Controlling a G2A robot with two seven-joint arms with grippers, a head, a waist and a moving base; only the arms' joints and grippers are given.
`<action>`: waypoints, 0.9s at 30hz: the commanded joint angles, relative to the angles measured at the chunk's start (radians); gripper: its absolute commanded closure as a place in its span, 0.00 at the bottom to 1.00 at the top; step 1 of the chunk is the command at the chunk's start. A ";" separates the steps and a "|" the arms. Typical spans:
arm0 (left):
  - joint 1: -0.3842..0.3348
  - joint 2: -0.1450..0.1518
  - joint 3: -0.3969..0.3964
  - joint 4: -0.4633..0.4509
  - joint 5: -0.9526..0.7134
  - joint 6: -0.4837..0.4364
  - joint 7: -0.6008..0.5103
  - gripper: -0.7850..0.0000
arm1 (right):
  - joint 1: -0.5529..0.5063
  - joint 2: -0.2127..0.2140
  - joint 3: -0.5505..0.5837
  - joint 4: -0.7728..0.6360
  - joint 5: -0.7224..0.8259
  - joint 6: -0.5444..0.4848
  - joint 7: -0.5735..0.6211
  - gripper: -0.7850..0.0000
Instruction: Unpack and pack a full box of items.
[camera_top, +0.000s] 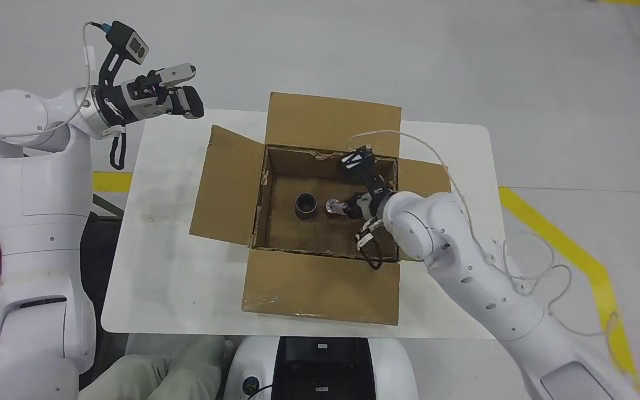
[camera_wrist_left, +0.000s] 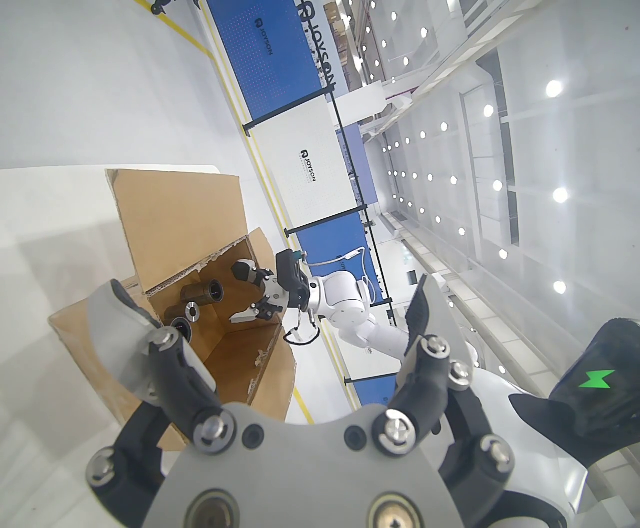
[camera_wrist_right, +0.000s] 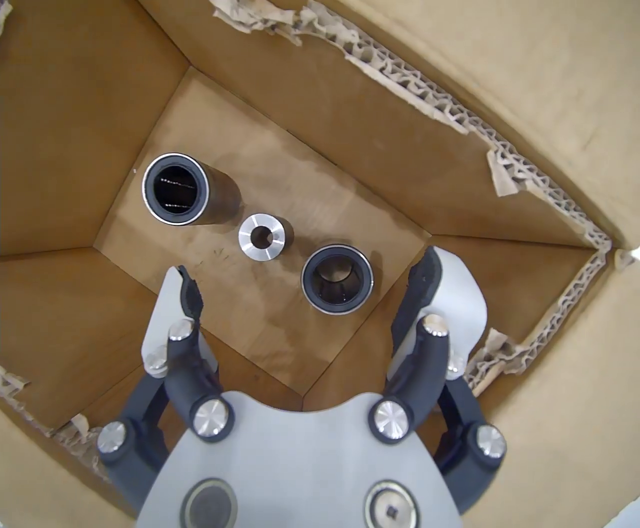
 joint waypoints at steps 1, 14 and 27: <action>0.000 0.000 0.000 0.000 0.000 0.000 0.000 0.00 | 0.005 -0.004 -0.003 0.016 -0.002 0.006 -0.003 0.06; 0.000 0.000 0.000 0.000 0.000 0.000 0.000 0.00 | 0.024 -0.034 -0.038 0.083 -0.053 0.057 -0.004 0.34; 0.000 0.000 0.000 0.000 0.000 0.000 0.000 0.00 | 0.030 -0.062 -0.060 0.112 -0.119 0.122 0.031 0.46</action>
